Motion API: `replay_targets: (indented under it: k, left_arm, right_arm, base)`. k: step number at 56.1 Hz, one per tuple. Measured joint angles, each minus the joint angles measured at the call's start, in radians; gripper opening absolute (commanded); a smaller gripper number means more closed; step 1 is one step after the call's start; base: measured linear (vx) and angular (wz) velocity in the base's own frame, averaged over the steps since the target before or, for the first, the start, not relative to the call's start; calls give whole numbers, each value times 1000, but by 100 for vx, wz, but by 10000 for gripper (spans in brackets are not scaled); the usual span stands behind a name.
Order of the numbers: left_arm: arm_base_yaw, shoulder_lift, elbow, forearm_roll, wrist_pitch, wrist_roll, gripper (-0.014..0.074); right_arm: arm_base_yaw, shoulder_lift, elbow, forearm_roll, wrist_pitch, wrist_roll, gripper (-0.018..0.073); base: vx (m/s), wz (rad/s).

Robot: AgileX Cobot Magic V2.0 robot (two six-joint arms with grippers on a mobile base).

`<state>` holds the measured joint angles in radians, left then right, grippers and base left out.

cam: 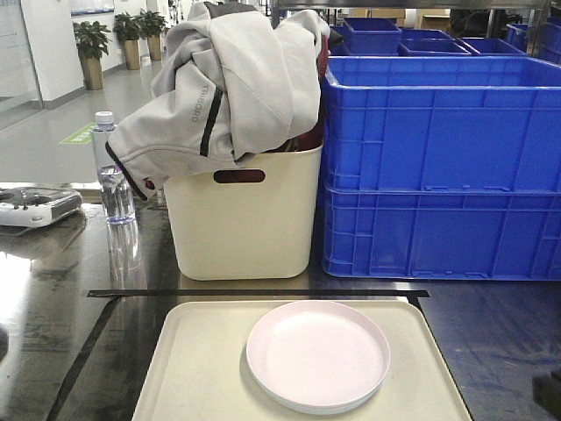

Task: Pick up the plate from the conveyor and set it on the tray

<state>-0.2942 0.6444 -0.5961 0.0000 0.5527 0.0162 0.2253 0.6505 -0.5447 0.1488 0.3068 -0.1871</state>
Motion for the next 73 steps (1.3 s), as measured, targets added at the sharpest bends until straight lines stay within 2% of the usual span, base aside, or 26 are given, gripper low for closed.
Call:
replay_targets:
  k: [13,44,52,57,63,69,73]
  left_arm:
    - [0,-155,73,0,3,-1,0]
    - [0,-163,75,0,5,-2,0]
    - [3,-213,158,0,-84,-16,0]
    - [36,-299,272,0,-211,-38,0]
    - [104,-439,439,0,-337,-45,0]
    - [174,-596,594,0,-370,-69,0]
    - [200,-641,620,0,-371,-81,0]
  right_arm:
    - [0,-57,73,7,-69,27,-9]
    - [0,-57,74,9,-69,27,-9]
    - [0,-57,74,9,-69,27,-9]
    - [0,-57,74,9,-69,27,-9]
    - [0,-57,74,9,-70,27,-9]
    - [0,-57,74,9,-70,27,-9]
    - [0,-57,74,9,-70,27,-9]
  base:
    - [0,0]
    - [0,0]
    - [0,0]
    - [0,0]
    - [0,0]
    - [0,0]
    - [0,0]
